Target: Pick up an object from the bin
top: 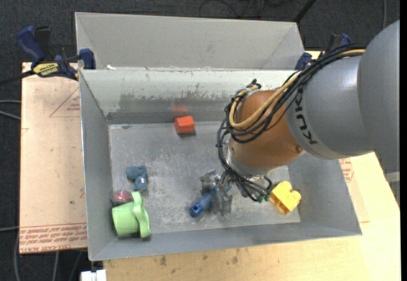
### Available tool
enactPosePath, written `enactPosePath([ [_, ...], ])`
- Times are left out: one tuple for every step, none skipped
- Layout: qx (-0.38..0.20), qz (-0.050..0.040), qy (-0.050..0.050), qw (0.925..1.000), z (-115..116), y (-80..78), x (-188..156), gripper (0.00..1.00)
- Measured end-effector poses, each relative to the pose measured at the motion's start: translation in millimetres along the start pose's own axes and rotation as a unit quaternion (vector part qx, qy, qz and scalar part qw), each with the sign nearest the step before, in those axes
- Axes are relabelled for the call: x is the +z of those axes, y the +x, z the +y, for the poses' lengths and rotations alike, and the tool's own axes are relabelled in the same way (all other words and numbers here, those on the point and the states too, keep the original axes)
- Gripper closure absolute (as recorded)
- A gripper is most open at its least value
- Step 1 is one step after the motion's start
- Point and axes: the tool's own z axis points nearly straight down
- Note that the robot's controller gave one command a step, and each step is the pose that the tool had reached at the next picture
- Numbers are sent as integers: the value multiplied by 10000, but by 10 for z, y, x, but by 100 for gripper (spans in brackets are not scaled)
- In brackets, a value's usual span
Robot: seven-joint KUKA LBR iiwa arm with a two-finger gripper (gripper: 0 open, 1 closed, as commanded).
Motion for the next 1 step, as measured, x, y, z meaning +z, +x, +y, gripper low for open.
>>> enactPosePath([
  [-32,-20,12,10000,70,-184,-1383,100],
])
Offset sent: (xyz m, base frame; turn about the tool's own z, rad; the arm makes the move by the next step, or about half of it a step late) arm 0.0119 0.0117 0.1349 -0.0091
